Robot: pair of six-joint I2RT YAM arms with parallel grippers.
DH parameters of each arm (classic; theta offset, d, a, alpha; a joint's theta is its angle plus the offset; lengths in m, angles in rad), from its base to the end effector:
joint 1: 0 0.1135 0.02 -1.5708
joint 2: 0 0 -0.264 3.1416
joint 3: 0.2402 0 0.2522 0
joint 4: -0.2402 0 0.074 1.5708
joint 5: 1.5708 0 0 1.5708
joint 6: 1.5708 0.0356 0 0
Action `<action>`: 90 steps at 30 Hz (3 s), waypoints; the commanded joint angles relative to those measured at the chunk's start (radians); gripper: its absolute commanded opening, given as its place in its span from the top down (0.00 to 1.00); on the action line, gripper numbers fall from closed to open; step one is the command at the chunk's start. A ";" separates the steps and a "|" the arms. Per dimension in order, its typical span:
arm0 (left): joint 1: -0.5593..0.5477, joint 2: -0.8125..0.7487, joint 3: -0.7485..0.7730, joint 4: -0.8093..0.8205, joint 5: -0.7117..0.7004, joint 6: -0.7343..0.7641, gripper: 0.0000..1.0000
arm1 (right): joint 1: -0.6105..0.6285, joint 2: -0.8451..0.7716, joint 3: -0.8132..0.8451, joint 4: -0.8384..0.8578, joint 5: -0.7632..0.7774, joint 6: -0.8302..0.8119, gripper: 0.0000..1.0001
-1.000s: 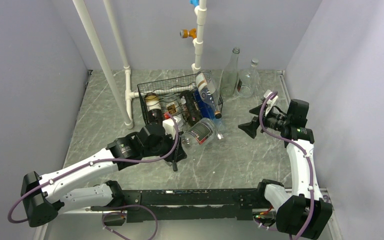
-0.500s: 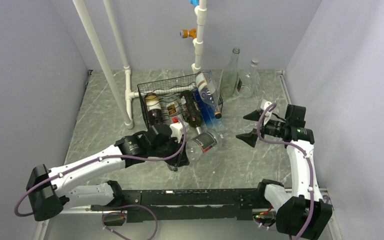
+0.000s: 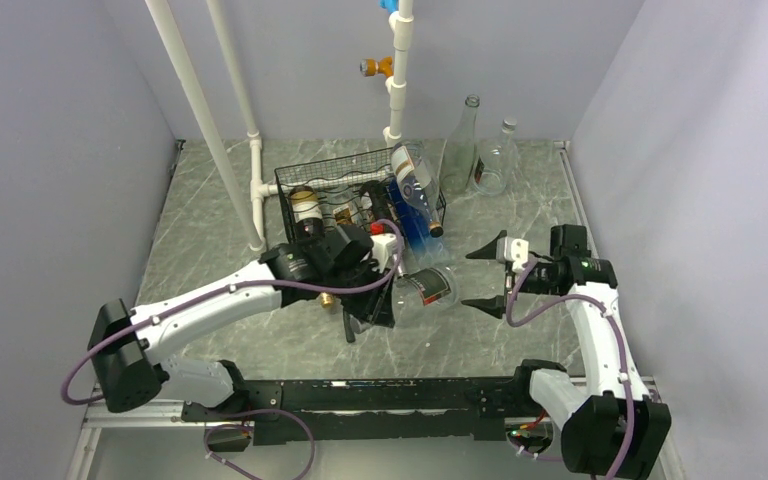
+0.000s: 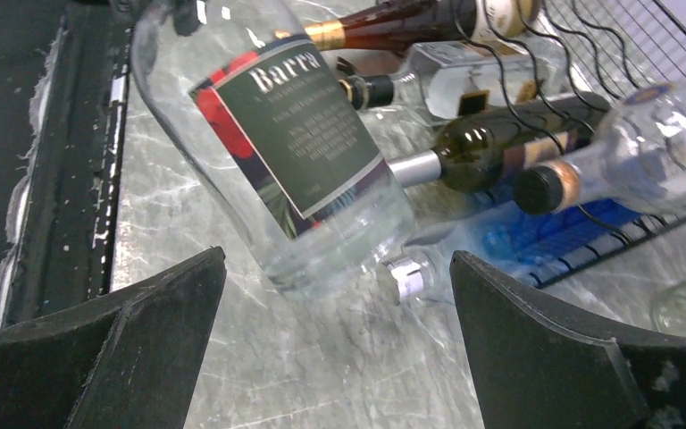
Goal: Take the wine bottle off the wine rack
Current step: Place the wine bottle at the center of the board.
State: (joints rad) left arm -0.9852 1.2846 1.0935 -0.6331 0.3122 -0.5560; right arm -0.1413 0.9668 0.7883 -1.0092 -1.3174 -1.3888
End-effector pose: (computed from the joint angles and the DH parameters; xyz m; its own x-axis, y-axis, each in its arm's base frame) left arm 0.1405 -0.2316 0.3000 -0.8240 0.3337 -0.4579 0.5575 0.6219 -0.5499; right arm 0.1561 0.0126 0.2694 0.1514 -0.2706 -0.9507 -0.9616 0.1826 -0.2051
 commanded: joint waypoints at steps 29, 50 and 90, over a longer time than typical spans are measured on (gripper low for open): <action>0.044 0.373 0.541 -0.363 0.268 0.023 1.00 | 0.394 0.069 -0.111 0.238 0.205 0.033 0.01; 0.057 0.430 0.585 -0.415 0.271 0.027 0.86 | 0.504 0.120 -0.139 0.376 0.318 0.140 0.12; 0.103 0.373 0.428 -0.270 0.386 0.013 0.33 | 0.558 0.207 -0.140 0.402 0.362 0.169 0.10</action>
State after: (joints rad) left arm -0.8883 1.7187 1.5452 -1.0054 0.6594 -0.5617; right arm 0.4072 1.1633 0.6518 -0.5987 -0.9421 -1.2236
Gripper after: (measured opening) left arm 0.663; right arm 0.896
